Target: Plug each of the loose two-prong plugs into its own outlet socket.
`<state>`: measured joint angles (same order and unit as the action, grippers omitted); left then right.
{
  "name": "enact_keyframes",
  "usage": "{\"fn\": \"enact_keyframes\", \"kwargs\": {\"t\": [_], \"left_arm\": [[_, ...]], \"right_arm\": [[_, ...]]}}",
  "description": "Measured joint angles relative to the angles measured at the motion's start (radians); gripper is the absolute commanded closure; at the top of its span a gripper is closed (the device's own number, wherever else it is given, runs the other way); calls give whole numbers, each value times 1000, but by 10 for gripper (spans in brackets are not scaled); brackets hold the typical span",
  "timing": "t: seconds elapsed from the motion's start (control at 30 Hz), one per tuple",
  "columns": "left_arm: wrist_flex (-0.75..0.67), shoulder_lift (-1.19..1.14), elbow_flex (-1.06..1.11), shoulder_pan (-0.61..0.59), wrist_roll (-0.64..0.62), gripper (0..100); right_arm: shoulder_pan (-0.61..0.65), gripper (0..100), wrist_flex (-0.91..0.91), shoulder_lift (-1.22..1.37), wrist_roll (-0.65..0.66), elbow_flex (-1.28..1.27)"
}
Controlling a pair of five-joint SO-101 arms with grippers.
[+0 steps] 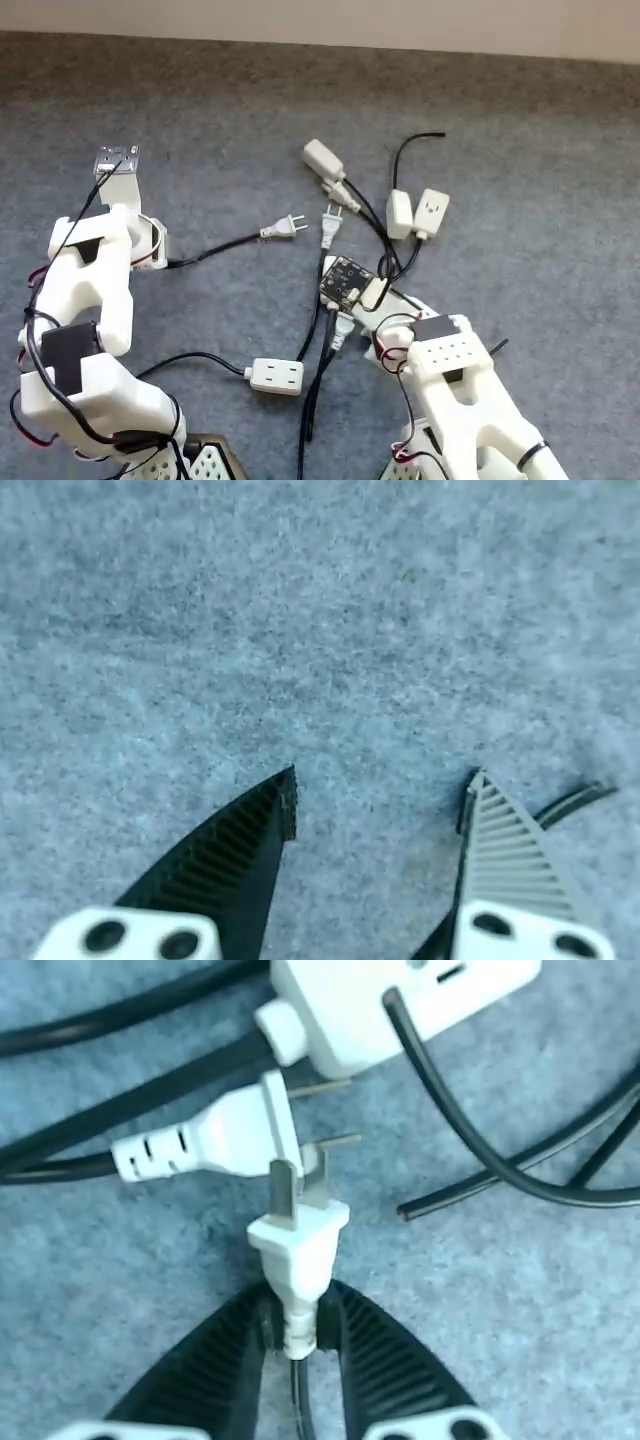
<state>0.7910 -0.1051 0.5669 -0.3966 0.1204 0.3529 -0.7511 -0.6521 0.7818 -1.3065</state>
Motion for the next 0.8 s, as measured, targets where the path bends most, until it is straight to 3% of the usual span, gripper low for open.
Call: {"fn": "enact_keyframes", "kwargs": {"t": [0.1, 0.3, 0.57, 0.8], "left_arm": [[0, 0, 0, 5, 0, 741], [28, 15, -20, 81, 60, 738], [232, 221, -135, 178, 132, 739], [388, 483, -186, 264, 146, 740]], "right_arm": [[0, 994, 0, 0, -5, 0], [-17, 994, -74, -25, -161, 92], [-25, 993, -350, -273, -325, 374], [25, 993, -400, -379, -474, 439]]}}
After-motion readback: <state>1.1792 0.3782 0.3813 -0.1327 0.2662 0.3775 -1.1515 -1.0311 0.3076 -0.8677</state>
